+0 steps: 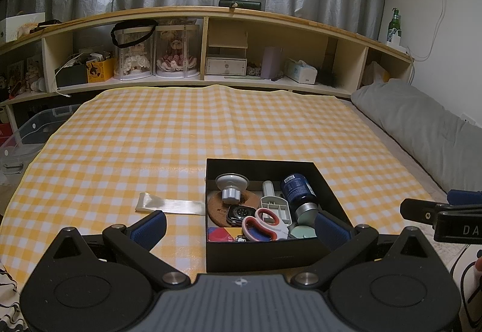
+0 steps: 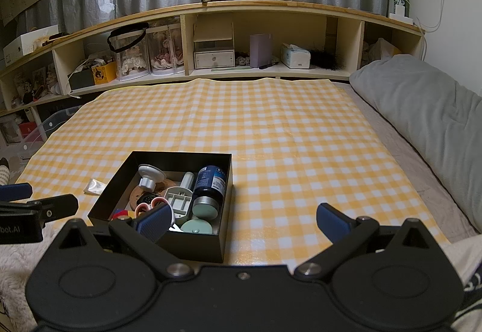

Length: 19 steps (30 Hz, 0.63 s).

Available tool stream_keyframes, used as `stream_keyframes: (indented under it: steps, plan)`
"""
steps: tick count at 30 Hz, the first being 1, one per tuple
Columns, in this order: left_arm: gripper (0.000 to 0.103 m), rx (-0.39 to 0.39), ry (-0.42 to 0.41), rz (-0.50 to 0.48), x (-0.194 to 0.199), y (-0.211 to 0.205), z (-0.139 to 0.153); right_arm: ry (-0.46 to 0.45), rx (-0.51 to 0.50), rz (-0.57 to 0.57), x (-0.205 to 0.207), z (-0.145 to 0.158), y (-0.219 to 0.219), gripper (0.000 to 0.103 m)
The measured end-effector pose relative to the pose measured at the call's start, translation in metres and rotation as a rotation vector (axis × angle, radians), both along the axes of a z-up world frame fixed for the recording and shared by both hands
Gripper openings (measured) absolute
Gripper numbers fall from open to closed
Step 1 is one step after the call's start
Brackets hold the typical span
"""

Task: Organize rigid objects

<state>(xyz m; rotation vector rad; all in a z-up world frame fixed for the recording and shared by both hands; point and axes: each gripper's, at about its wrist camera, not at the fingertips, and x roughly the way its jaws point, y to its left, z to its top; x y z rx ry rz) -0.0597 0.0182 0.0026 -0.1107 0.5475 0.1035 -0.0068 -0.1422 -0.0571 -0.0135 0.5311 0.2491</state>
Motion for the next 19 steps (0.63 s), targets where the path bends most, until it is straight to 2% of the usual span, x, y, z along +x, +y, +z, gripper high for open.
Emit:
stream_keyframes:
  steps: [19]
  plan:
    - [0.103,-0.003,0.006,0.011,-0.0005,0.0018,-0.0018,0.000,-0.001,0.001,0.0002,0.0002,-0.0003,0.103]
